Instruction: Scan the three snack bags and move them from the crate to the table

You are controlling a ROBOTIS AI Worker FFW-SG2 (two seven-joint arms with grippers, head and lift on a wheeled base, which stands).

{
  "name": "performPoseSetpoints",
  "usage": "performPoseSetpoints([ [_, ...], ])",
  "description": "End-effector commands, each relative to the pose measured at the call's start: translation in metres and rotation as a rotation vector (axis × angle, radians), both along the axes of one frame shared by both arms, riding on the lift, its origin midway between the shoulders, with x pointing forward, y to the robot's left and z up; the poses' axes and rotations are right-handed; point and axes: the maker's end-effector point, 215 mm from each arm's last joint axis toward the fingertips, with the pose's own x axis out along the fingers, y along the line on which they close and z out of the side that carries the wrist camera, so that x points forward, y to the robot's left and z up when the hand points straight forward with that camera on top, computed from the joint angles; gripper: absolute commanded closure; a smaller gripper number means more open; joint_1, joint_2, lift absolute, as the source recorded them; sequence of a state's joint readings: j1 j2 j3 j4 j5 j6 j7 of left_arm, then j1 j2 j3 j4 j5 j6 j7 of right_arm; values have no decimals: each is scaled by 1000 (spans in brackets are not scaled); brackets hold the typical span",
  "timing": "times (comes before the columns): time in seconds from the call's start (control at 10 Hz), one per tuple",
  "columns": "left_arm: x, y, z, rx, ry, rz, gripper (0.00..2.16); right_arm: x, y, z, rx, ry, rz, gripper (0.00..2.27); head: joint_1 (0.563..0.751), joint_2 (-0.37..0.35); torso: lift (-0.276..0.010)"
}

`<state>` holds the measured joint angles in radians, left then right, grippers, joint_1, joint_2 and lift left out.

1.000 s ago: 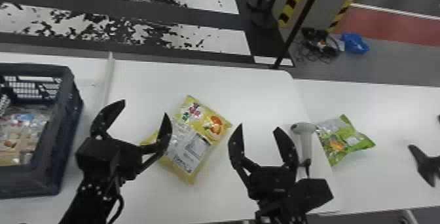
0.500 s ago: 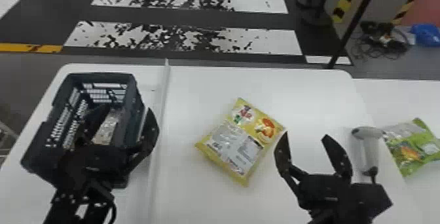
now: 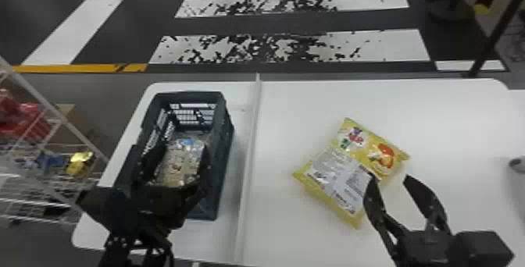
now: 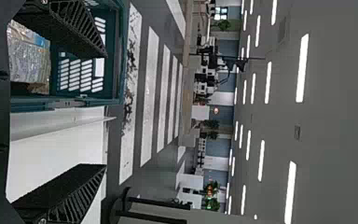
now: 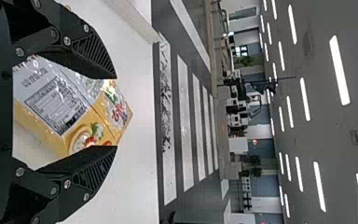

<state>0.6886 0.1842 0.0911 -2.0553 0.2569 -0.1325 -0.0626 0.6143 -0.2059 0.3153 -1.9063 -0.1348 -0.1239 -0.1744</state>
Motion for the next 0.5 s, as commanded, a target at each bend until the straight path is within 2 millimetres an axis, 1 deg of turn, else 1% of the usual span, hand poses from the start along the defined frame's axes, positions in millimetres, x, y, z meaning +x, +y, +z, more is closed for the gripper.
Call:
performPoseSetpoints([
  [0.0,0,10,0,-3,0,13,29,0,19,-23,-2,85,58,1983,695,232,-62],
  [0.1,-1,12,-2,-6,5,12,29,12,30,-30,20,100,99,2219,695,268,-62],
  [0.2,2,8,-3,-8,7,1,29,27,33,-26,31,81,94,2243,695,292,-62],
  [0.3,9,0,-6,-10,18,-21,29,35,42,-25,52,91,110,2243,695,293,-62],
  [0.4,15,-8,-10,-9,29,-40,29,41,55,-29,72,114,131,2243,695,288,-62],
])
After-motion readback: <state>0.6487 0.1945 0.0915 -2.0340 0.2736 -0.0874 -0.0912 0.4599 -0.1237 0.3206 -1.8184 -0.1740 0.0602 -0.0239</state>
